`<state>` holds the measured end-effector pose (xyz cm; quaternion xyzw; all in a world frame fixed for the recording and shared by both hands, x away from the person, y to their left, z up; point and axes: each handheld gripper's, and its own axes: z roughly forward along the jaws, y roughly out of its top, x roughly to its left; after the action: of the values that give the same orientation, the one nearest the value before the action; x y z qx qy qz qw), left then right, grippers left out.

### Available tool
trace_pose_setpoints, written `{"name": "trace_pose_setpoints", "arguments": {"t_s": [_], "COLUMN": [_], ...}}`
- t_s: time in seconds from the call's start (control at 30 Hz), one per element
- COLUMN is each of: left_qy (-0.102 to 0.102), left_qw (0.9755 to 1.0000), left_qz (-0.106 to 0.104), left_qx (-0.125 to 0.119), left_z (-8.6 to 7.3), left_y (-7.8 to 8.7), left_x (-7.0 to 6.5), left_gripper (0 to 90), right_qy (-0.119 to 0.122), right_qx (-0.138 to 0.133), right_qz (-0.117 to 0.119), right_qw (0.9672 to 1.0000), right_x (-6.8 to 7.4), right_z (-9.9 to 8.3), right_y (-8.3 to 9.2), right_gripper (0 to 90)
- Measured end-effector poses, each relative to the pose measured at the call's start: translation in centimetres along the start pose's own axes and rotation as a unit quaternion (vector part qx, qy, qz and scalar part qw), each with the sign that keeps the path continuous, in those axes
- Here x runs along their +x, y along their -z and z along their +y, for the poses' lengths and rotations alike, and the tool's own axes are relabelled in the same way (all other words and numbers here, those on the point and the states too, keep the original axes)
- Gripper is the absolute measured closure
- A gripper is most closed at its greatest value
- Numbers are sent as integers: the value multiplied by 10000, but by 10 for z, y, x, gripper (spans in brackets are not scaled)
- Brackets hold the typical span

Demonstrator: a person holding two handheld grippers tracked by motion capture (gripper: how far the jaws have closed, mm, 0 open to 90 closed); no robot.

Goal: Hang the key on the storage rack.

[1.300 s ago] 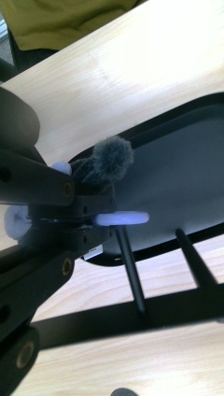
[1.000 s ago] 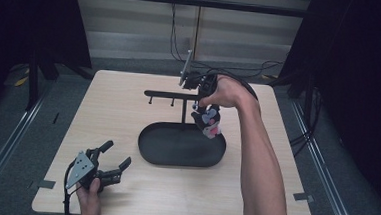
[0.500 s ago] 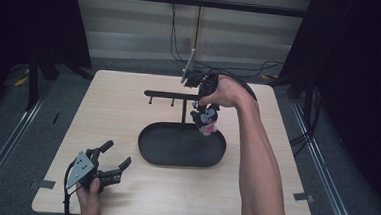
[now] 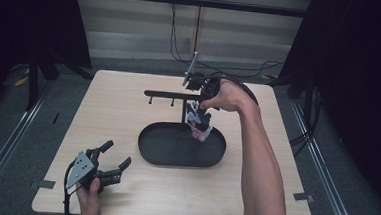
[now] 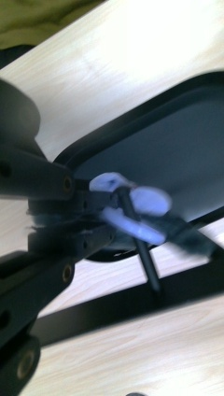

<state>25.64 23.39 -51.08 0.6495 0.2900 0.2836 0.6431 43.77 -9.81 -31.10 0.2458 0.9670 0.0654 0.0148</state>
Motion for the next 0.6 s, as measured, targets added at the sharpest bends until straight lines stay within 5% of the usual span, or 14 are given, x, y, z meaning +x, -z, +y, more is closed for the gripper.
{"name": "trace_pose_setpoints", "arguments": {"t_s": [0.6], "left_qy": [-9], "left_qw": [10000], "left_qz": [-4], "left_qx": [27], "left_z": [0], "left_y": [0], "left_x": [0], "left_gripper": [153], "right_qy": [-277], "right_qx": [-620], "right_qz": [235], "right_qw": [9974], "right_x": [16], "right_z": [-24], "right_y": [1], "right_gripper": [586]}}
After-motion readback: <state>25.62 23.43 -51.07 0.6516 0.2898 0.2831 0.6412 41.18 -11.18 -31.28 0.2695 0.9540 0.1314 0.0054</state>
